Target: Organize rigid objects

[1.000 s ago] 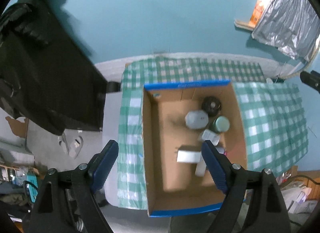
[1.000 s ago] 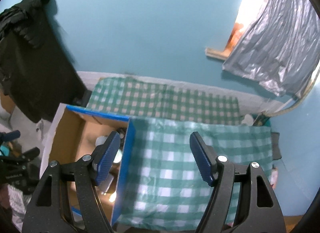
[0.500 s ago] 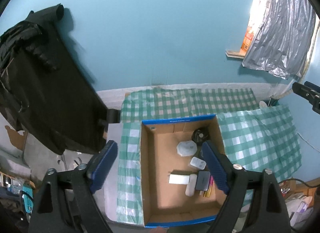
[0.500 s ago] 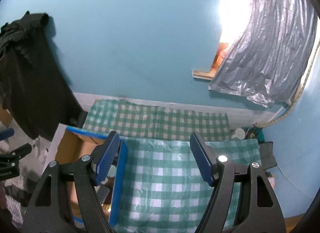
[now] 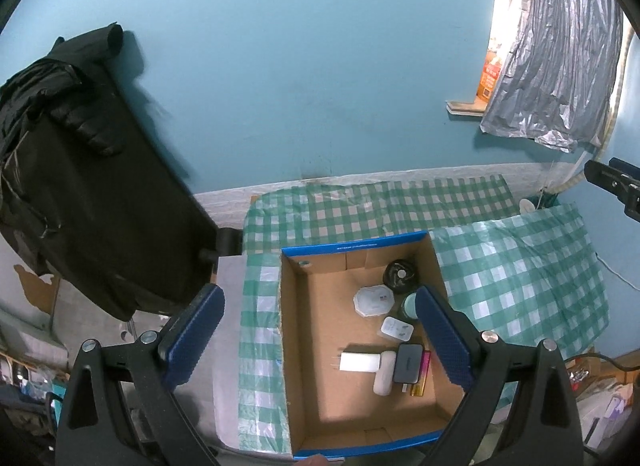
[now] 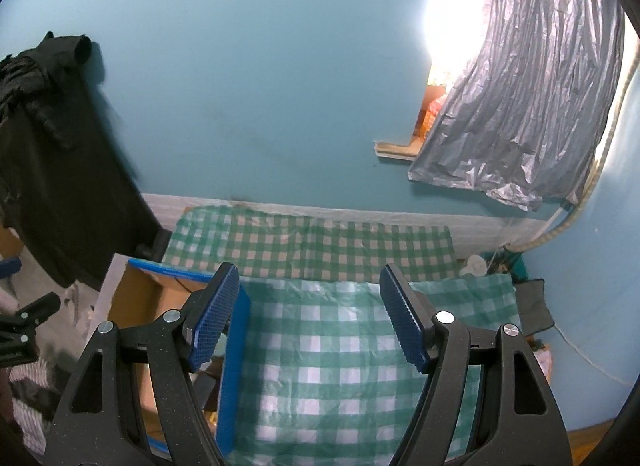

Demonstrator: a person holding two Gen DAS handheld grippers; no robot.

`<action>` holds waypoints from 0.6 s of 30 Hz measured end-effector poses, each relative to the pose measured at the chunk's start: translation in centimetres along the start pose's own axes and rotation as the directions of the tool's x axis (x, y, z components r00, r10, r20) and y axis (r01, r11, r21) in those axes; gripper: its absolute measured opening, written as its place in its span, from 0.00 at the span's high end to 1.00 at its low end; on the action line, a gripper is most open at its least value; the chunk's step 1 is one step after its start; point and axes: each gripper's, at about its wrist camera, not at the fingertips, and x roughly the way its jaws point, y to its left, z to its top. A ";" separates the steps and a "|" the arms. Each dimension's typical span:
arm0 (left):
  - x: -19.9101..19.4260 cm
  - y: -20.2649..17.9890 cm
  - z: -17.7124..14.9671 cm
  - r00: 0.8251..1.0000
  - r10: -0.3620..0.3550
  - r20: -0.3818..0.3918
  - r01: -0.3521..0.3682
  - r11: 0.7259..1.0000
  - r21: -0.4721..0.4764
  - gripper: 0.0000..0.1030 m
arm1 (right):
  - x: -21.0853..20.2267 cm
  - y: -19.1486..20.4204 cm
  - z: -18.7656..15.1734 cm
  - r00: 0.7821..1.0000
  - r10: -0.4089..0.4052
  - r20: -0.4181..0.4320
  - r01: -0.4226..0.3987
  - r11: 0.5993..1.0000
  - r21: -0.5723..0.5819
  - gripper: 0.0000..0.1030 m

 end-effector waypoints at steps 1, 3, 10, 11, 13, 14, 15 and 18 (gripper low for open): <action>0.0 0.0 0.0 1.000 -0.001 -0.002 0.001 1.000 -0.001 0.06 | 0.0 -0.1 0.0 1.000 0.001 -0.001 -0.001 1.000 0.000 0.30; 0.2 0.1 0.0 1.000 0.003 -0.013 -0.003 1.000 -0.003 0.06 | 0.1 -0.1 0.0 1.000 0.006 -0.007 -0.006 1.000 -0.001 0.30; 0.2 0.3 -0.1 1.000 0.007 -0.018 -0.007 1.000 0.000 0.06 | 0.6 -0.1 0.0 1.000 0.006 -0.020 -0.007 1.000 -0.014 0.30; 0.2 0.3 -0.1 1.000 0.009 -0.018 -0.009 1.000 0.001 0.06 | 0.6 -0.1 0.1 1.000 0.007 -0.020 -0.007 1.000 -0.012 0.30; 0.2 0.3 -0.1 1.000 0.008 -0.019 -0.008 1.000 0.003 0.06 | 0.6 -0.1 0.1 1.000 0.009 -0.019 -0.009 1.000 -0.012 0.30; 0.3 0.2 -0.2 1.000 0.008 -0.020 -0.008 1.000 0.004 0.06 | 0.6 -0.1 0.1 1.000 0.010 -0.019 -0.010 1.000 -0.013 0.30; 0.2 0.2 -0.1 1.000 0.009 -0.020 -0.009 1.000 0.006 0.06 | 0.6 -0.1 0.0 1.000 0.009 -0.020 -0.010 1.000 -0.015 0.30; 0.2 0.2 -0.1 1.000 0.013 -0.017 -0.013 1.000 0.011 0.06 | 0.6 -0.1 0.1 1.000 0.010 -0.022 -0.011 1.000 -0.016 0.30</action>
